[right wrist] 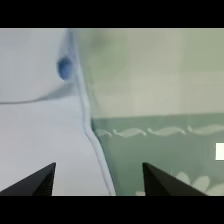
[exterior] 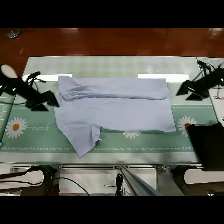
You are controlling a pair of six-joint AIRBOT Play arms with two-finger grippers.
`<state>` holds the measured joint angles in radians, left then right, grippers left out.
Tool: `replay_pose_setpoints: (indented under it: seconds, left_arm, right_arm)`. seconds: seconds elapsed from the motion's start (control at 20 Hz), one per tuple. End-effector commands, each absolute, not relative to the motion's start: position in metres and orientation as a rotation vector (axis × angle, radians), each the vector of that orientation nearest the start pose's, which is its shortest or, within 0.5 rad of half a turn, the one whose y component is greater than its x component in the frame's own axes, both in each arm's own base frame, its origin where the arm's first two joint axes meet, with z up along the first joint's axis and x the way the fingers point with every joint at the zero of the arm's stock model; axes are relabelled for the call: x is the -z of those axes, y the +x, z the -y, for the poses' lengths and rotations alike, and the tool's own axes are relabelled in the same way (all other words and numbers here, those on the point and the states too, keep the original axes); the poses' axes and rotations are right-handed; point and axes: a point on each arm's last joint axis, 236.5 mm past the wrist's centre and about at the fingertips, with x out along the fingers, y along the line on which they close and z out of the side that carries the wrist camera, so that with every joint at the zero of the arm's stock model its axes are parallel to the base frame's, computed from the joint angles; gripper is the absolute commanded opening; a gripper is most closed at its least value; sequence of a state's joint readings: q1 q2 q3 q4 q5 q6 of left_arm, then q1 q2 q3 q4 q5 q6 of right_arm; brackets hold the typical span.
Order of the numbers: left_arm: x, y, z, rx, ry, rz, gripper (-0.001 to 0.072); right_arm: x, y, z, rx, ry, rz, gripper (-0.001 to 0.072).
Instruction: Fold the shirts.
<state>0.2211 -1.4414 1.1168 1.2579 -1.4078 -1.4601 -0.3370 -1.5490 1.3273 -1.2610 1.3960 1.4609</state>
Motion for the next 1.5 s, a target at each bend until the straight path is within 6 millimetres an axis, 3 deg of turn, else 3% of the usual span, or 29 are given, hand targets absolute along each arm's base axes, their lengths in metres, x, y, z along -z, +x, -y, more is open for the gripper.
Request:
replay_pose_setpoints:
  seconds: [0.0,0.2,0.35,0.45,0.6,0.8,0.85,0.95,1.05,1.15,1.35,1.45]
  left_arm:
    - [0.064,0.259,-0.014,0.024,-0.533,-1.600,0.0703]
    - [0.078,0.228,0.016,-0.017,-0.816,-1.360,0.0703]
    - [0.084,0.217,0.050,0.068,-0.947,-1.337,0.0702]
    - [0.086,0.220,0.063,0.106,-0.994,-1.310,0.0703]
    - [0.094,0.224,0.075,0.140,-0.944,-1.302,0.0703]
    - [0.110,0.223,0.108,0.205,-0.862,-1.364,0.0701]
    - [0.111,0.223,0.115,0.221,-0.856,-1.377,0.0662]
    - [0.107,0.222,0.123,0.281,-0.819,-1.389,0.0019]
    - [0.100,0.224,0.125,0.321,-0.797,-1.382,0.0019]
    - [0.097,0.228,0.125,0.327,-0.794,-1.373,0.0019]
    - [0.095,0.231,0.125,0.327,-0.794,-1.369,0.0019]
    - [0.095,0.231,0.125,0.327,-0.795,-1.369,0.0019]
  right_arm:
    - [0.041,0.321,0.071,0.091,0.590,-1.349,0.0620]
    - [0.069,0.269,0.043,0.130,0.819,-1.228,0.0618]
    - [0.066,0.272,0.024,0.074,0.894,-1.187,0.0617]
    - [0.062,0.276,0.020,0.056,0.914,-1.166,0.0617]
    - [0.062,0.273,0.016,0.042,0.920,-1.182,0.0617]
    - [0.063,0.268,0.014,0.034,0.912,-1.209,0.0617]
    - [0.066,0.263,0.015,0.037,0.898,-1.230,0.0617]
    - [0.075,0.243,0.018,0.058,0.847,-1.317,0.0616]
    - [0.087,0.219,0.016,0.098,0.850,-1.417,0.0617]
    - [0.091,0.210,0.008,0.089,0.875,-1.447,0.0617]
    - [0.095,0.215,-0.005,0.052,0.855,-1.463,0.0617]
    - [0.102,0.226,-0.011,0.044,0.862,-1.451,0.0617]
